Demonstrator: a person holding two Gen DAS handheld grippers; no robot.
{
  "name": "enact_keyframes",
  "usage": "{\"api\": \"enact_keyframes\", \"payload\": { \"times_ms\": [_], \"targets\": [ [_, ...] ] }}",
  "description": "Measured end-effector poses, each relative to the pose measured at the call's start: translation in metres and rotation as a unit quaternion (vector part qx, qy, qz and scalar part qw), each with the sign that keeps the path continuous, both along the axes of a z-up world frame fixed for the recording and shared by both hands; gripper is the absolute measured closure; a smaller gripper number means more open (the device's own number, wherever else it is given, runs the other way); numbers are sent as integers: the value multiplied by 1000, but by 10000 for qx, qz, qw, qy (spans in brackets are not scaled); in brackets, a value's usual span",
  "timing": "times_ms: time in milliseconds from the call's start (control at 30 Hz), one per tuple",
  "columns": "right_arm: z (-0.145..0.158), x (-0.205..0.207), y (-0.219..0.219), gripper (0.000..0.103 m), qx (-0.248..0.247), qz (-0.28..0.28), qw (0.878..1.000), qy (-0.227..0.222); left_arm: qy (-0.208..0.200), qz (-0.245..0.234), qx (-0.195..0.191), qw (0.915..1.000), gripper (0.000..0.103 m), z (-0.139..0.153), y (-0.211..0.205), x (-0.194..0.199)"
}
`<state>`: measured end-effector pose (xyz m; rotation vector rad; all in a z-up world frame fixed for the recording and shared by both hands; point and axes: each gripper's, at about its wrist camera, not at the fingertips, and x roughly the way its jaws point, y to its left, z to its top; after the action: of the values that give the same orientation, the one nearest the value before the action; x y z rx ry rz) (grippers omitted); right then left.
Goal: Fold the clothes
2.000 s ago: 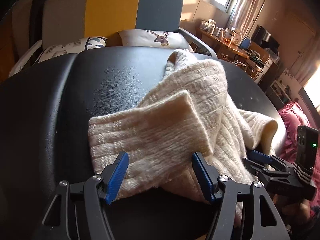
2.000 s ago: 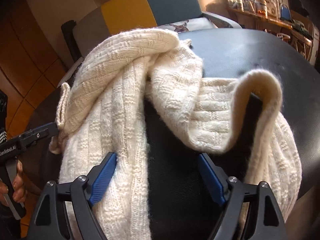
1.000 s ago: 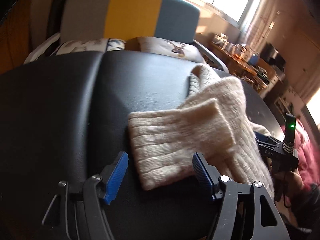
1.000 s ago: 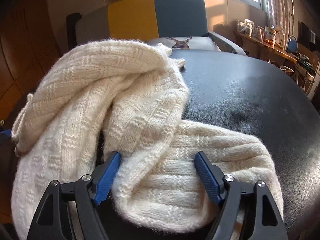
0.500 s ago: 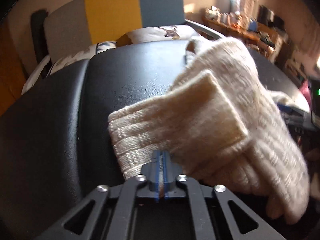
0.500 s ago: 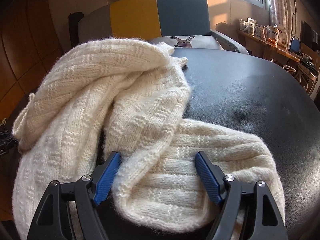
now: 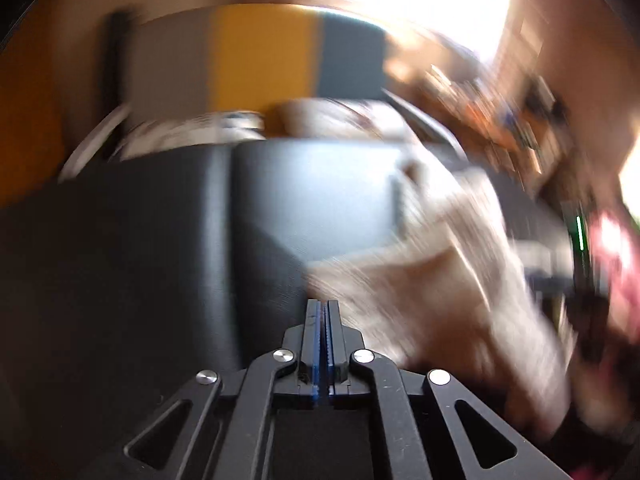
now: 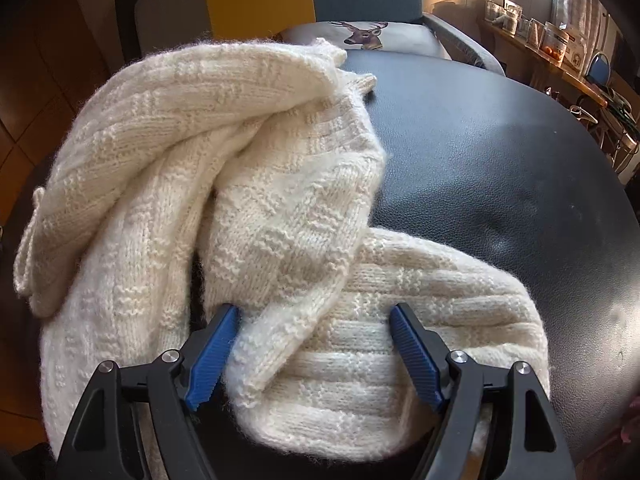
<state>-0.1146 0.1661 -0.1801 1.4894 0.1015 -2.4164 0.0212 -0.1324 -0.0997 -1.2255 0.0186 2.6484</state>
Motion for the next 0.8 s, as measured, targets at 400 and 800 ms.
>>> {"api": "enact_keyframes", "payload": {
  "times_ms": [400,800],
  "targets": [
    [0,0,3,24,6,43,10000,4,-612,-195,875,9941,96,-23,53,-54],
    [-1,3,5,23,-3,115,9999,102,-321,1495,2171,9641,96,4,-97,-27]
  ]
}}
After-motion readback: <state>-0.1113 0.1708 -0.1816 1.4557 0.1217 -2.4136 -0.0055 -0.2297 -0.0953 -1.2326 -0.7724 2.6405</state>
